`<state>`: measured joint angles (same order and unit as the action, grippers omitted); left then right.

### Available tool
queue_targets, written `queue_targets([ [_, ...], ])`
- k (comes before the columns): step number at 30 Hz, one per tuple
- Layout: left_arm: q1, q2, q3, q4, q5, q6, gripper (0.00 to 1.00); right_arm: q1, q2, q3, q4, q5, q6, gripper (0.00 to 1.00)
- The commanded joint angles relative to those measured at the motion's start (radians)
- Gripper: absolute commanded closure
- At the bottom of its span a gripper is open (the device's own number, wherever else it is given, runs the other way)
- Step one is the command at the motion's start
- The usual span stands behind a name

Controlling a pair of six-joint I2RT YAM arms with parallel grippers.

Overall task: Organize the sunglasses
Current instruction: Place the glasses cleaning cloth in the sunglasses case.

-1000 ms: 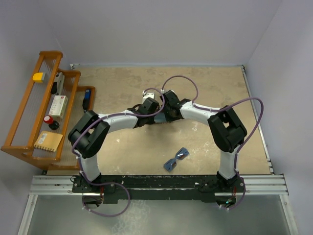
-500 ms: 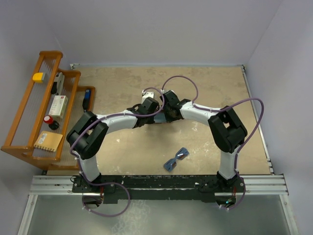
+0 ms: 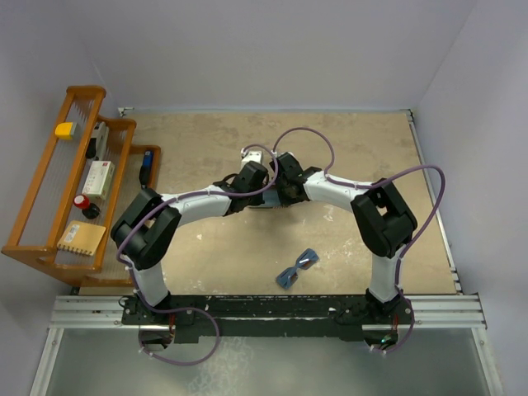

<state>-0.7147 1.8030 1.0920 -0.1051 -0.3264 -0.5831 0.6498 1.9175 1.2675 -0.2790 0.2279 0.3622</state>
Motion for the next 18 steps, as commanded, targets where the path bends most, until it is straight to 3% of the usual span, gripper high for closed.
queue_targets([
  [1,-0.005,-0.036,-0.010,0.106,0.058,-0.022,0.89,0.005,-0.039,-0.013,0.001,0.033,-0.003,0.80],
  [18,-0.005,0.026,-0.020,0.035,0.013,-0.028,0.93,0.005,-0.033,-0.006,0.000,0.031,-0.002,0.79],
])
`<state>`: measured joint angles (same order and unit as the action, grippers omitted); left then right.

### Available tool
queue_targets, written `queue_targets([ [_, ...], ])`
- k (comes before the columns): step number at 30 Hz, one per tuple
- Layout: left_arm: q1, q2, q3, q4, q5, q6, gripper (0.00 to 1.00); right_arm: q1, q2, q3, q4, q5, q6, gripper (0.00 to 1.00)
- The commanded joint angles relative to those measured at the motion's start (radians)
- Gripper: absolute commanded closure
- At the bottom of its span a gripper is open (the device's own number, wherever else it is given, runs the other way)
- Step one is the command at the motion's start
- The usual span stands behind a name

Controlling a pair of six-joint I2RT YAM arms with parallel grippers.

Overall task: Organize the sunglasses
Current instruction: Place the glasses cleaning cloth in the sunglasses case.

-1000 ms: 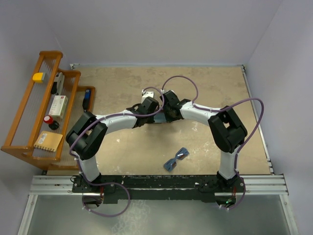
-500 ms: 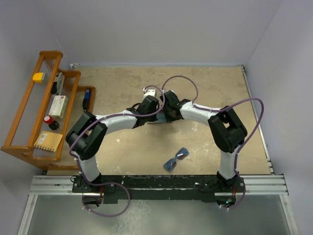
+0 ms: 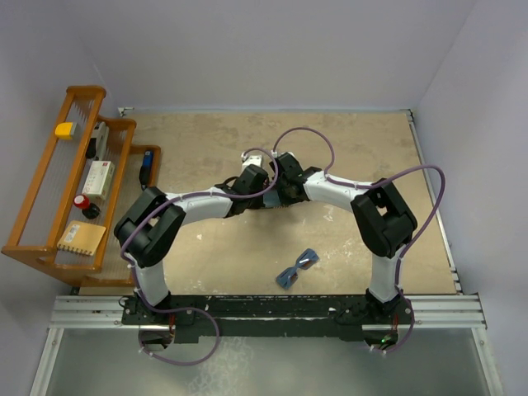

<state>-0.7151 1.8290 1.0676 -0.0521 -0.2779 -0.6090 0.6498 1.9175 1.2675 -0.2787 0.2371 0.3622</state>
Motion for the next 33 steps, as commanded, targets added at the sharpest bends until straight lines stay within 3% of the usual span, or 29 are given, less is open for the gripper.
queue_targets([
  [1,-0.005,0.001,0.007,-0.029,-0.042,-0.001,0.93,0.004,-0.033,-0.008,0.001,0.022,-0.003,0.79],
  [12,-0.005,-0.010,0.020,-0.084,-0.090,0.016,0.93,0.004,-0.032,-0.010,0.003,0.022,-0.001,0.80],
  [33,-0.018,-0.043,0.003,0.038,-0.094,0.003,0.94,0.005,-0.030,-0.011,0.002,0.026,0.000,0.79],
])
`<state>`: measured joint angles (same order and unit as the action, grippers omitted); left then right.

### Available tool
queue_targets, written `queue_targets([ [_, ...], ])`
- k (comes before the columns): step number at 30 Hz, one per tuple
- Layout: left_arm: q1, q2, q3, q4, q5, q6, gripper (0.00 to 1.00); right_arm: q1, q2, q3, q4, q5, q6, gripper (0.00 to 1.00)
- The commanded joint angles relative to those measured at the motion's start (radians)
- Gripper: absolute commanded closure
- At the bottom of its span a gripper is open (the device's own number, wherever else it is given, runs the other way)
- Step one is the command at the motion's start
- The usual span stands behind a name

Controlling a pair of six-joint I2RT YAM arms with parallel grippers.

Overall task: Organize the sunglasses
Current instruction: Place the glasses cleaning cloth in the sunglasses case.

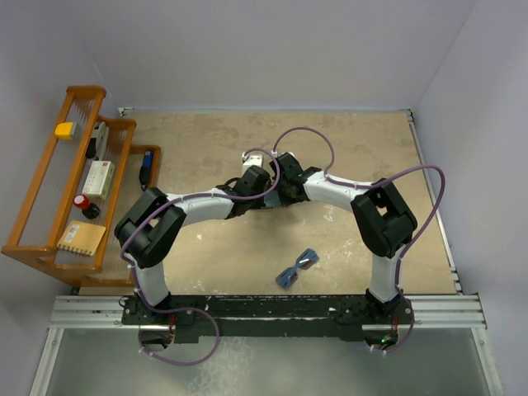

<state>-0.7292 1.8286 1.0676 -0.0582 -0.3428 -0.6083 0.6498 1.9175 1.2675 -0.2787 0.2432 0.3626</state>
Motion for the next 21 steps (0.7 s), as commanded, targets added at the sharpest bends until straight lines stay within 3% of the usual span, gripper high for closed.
queue_targets([
  [1,-0.003,-0.036,0.006,0.040,-0.029,0.004,0.94,0.006,-0.030,-0.011,0.003,0.019,-0.001,0.79],
  [21,-0.004,0.013,-0.033,-0.003,-0.041,-0.024,1.00,0.007,-0.058,-0.010,-0.001,0.035,0.002,0.79],
])
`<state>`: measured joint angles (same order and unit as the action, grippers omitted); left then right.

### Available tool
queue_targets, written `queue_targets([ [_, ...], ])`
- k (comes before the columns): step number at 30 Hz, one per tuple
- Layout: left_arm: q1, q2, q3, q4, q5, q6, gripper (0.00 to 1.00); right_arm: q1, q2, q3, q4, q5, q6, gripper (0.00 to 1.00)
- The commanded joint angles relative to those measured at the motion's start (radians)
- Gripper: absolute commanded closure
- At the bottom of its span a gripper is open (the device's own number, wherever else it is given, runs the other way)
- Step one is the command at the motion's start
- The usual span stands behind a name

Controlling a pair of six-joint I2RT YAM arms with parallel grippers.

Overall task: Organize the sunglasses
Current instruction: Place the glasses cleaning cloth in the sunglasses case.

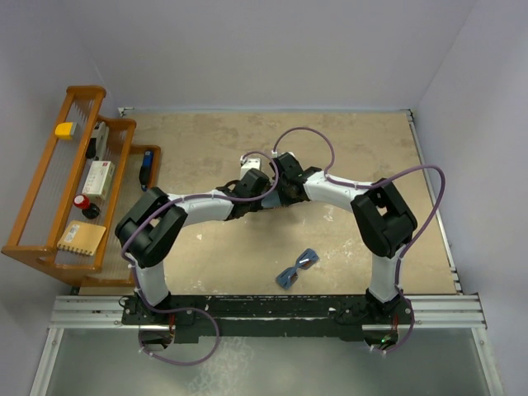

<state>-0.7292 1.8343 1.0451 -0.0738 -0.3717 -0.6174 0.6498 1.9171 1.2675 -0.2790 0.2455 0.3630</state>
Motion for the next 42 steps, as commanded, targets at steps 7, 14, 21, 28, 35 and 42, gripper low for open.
queue_targets([
  [7,-0.004,0.009,-0.011,0.023,-0.002,-0.017,1.00,0.016,-0.128,-0.051,0.048,0.049,-0.001,0.79],
  [14,-0.004,0.005,-0.016,0.029,0.005,-0.018,1.00,0.021,-0.182,-0.092,0.150,-0.043,-0.020,0.84],
  [21,-0.006,0.000,-0.011,0.029,0.007,-0.016,1.00,0.023,-0.109,-0.050,0.154,-0.097,-0.005,1.00],
  [28,-0.005,-0.005,-0.005,0.017,0.007,-0.010,1.00,0.023,-0.060,-0.056,0.157,-0.122,0.019,1.00],
  [35,-0.006,-0.007,-0.005,0.012,0.005,-0.006,1.00,0.023,-0.065,-0.068,0.118,-0.061,0.013,1.00],
  [42,-0.005,-0.006,-0.005,0.010,0.006,-0.003,1.00,0.022,-0.058,-0.068,0.072,0.028,0.001,1.00],
])
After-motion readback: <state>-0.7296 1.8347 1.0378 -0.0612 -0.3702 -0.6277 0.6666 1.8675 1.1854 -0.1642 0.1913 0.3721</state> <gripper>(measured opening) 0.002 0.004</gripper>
